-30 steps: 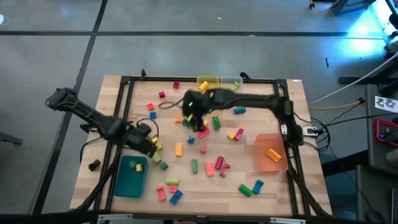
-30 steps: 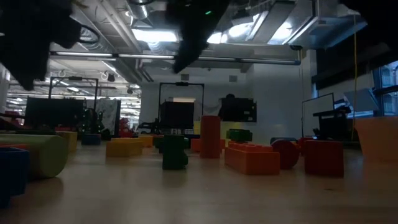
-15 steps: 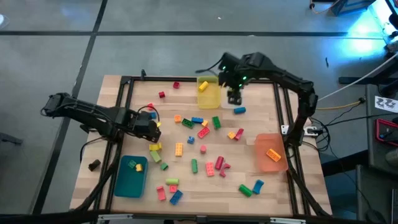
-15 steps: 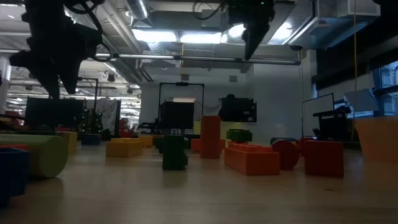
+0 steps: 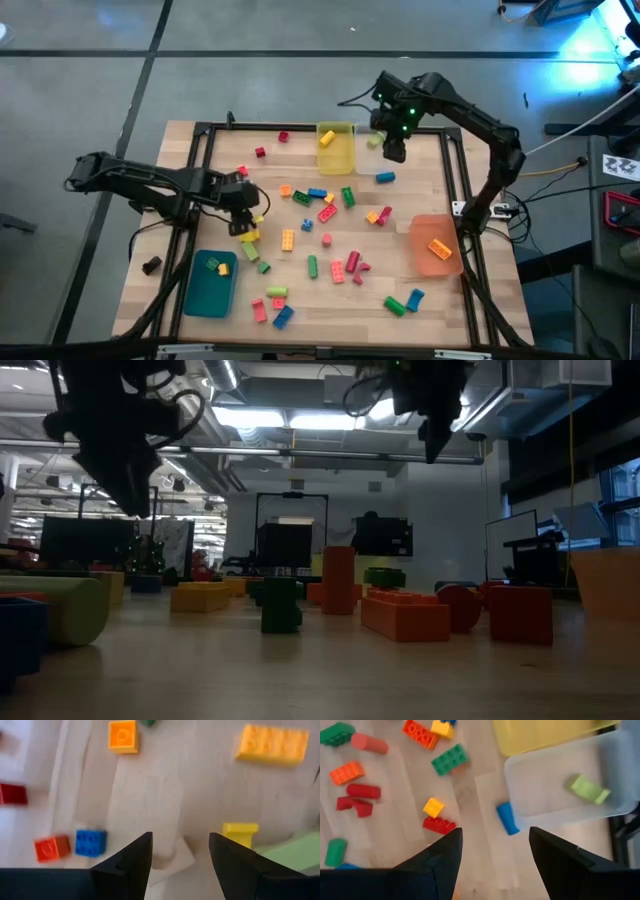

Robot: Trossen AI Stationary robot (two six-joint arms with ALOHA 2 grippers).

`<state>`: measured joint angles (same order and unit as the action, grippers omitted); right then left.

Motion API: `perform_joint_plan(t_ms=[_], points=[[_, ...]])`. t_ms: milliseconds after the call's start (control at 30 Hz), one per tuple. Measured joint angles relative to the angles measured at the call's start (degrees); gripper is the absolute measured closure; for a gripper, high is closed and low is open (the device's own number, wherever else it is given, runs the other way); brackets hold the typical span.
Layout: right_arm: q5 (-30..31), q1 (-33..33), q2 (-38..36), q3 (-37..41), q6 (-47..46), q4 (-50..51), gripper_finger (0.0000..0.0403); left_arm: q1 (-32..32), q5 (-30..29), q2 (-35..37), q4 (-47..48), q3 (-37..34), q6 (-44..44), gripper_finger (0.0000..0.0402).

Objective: Sort blocks by size
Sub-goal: Put the brown half circle block into the transparent bin

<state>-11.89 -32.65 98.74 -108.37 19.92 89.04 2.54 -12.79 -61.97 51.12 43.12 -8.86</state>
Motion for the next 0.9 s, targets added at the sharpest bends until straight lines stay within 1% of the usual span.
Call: perform_joint_plan(t_ms=[167, 367, 533, 633, 700, 767, 900], points=[[-2.2, 1.2, -1.1, 6.0, -0.1, -0.1, 0.0171, -0.8, 4.2, -0.1, -1.5, -0.9, 3.0, 0.0215], [-2.8, 3.7, -2.6, 13.6, -0.1, -2.0, 0.0171, -0.8, 4.8, -0.2, -2.0, -0.9, 3.0, 0.0215], [-2.8, 6.1, -2.7, 18.2, -0.5, -5.5, 0.0171, -1.2, 4.8, -0.8, -10.9, -0.9, 1.6, 0.0215], [-2.8, 7.7, -2.7, 20.2, -2.0, -7.9, 0.0171, -2.9, 4.9, -1.9, -13.7, -0.8, -2.6, 0.0215], [-2.8, 8.8, -2.7, 21.0, -3.0, -8.0, 0.0171, -4.3, 5.1, -3.0, -11.8, -0.8, -6.4, 0.0215], [-2.8, 9.9, -2.7, 21.7, -3.0, -7.7, 0.0171, -5.4, 6.6, -4.5, -8.1, -0.8, -9.2, 0.0215], [-2.8, 11.5, -2.7, 22.3, -2.2, -6.5, 0.0171, -6.4, 8.6, -8.3, -2.6, -0.8, -11.7, 0.0215]])
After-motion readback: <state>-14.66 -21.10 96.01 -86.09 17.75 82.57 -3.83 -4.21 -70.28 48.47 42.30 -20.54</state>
